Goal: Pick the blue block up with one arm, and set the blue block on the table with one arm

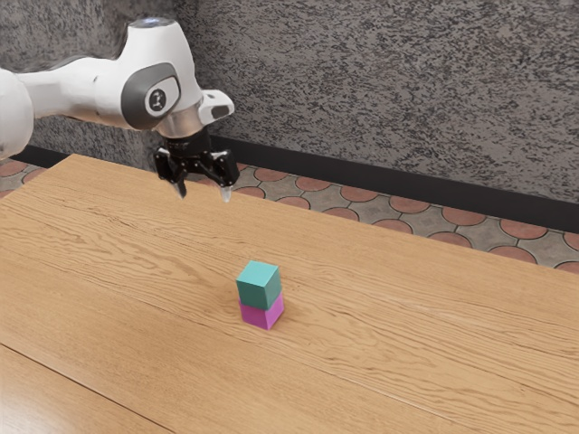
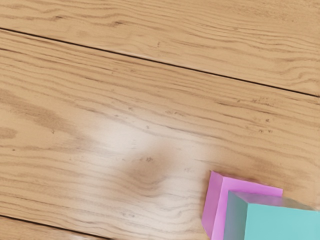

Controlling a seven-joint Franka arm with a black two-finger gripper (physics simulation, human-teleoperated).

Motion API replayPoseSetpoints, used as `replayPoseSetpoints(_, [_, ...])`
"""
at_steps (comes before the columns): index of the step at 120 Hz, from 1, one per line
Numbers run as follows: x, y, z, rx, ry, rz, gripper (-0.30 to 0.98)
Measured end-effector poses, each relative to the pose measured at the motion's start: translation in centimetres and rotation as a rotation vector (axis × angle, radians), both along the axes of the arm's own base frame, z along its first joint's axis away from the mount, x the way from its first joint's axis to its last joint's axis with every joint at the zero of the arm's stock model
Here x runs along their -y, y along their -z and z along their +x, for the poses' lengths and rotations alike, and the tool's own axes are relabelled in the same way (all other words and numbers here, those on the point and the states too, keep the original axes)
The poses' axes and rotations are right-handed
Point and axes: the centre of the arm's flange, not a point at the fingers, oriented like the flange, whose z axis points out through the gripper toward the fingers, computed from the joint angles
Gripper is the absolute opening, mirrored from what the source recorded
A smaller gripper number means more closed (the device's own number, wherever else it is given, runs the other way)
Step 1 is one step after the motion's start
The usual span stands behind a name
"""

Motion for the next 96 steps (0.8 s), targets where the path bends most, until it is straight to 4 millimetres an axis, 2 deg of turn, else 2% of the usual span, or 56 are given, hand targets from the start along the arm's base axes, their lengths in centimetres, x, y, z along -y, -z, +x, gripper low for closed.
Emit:
replayPoseSetpoints(17, [0.9, 4.0, 1.5, 0.032, -0.032, -0.039, 0.69])
replayPoseSetpoints(26, [1.6, 4.9, 2.0, 0.048, -0.039, -0.057, 0.69])
replayPoseSetpoints(34, [2.6, 5.6, 2.0, 0.053, -0.032, -0.066, 0.69])
replayPoseSetpoints(46, [4.3, 8.4, 1.0, 0.041, 0.007, -0.069, 0.69])
replayPoseSetpoints(57, [5.3, 9.2, -0.1, 0.055, 0.034, -0.075, 0.69])
replayPoseSetpoints(74, [5.4, 9.5, -2.7, 0.082, 0.043, -0.086, 0.69])
replayPoseSetpoints(96, [6.9, 11.1, -2.9, 0.089, 0.068, -0.087, 0.69])
